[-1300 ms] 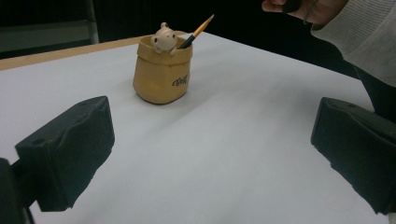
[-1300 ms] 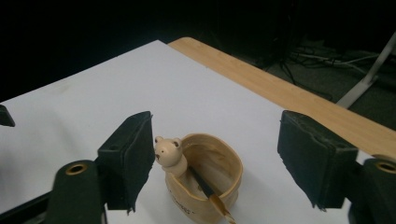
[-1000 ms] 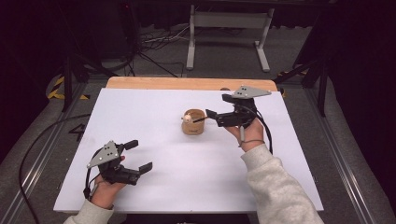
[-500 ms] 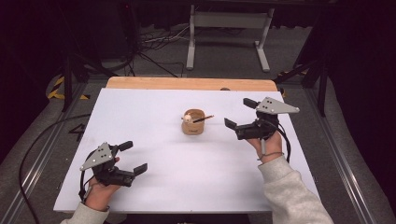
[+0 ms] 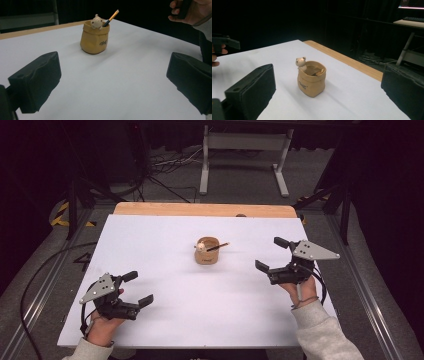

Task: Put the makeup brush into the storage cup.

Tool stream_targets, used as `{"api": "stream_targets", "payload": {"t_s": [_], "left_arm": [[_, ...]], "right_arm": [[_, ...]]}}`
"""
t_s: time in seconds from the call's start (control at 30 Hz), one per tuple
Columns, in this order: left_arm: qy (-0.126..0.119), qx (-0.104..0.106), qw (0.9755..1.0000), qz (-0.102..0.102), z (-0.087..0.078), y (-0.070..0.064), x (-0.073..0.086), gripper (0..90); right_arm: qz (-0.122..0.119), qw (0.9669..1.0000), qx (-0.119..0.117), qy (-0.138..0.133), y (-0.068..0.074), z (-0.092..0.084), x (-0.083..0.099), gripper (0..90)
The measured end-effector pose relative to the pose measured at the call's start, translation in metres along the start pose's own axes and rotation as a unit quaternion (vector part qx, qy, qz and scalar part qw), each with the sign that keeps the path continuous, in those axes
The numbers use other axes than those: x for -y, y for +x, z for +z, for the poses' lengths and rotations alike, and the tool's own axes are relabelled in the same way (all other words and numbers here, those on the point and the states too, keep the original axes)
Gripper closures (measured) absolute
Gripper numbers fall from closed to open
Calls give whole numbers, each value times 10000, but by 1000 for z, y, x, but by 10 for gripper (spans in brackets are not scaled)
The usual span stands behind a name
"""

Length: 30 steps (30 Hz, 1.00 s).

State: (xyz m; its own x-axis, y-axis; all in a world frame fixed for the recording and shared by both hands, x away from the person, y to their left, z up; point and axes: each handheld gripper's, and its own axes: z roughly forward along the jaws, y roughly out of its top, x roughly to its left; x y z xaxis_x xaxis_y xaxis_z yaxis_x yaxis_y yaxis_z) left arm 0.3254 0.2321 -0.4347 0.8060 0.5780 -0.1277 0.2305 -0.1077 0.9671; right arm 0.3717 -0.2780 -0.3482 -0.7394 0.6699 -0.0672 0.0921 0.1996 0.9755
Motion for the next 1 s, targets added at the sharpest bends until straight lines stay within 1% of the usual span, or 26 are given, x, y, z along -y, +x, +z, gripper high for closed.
{"api": "stream_targets", "payload": {"t_s": [0.03,0.07,0.2,0.27,0.4,0.53,0.67,0.73,0.83,0.87,0.93,1.0], "left_arm": [[0,0,10000,0,0,0,0,4],[-5,-16,10000,2,-1,0,0,4],[-70,-56,10000,26,-5,1,1,5],[-117,-46,9999,-6,-7,2,2,5],[-212,-46,9998,-27,-9,3,2,5],[-227,-40,9997,-22,-9,4,2,5],[-251,-34,9997,-38,-10,5,3,5],[-249,-21,9997,-25,-10,5,3,5],[-276,-4,9996,-80,-10,5,4,5],[-279,-1,9996,-63,-10,6,4,5],[-295,-13,9995,-99,-11,6,5,5],[-388,-45,9991,-134,-12,6,7,5]], "right_arm": [[0,10000,0,0,0,0,0,0],[-7,10000,-30,-62,1,-5,6,0],[-29,9998,-67,-178,3,-10,12,0],[-87,9997,-91,-229,4,-13,16,0],[-70,9993,-105,-343,6,-16,25,0],[-92,9995,-107,-297,8,-18,35,0],[-172,9989,-175,-387,12,-20,45,0],[-176,9988,-204,-405,13,-21,49,0],[-150,9989,-185,-411,14,-23,54,0],[-156,9988,-169,-437,14,-23,56,0],[-192,9984,-123,-520,15,-25,62,0],[-187,9983,-95,-545,16,-27,67,0]]}}
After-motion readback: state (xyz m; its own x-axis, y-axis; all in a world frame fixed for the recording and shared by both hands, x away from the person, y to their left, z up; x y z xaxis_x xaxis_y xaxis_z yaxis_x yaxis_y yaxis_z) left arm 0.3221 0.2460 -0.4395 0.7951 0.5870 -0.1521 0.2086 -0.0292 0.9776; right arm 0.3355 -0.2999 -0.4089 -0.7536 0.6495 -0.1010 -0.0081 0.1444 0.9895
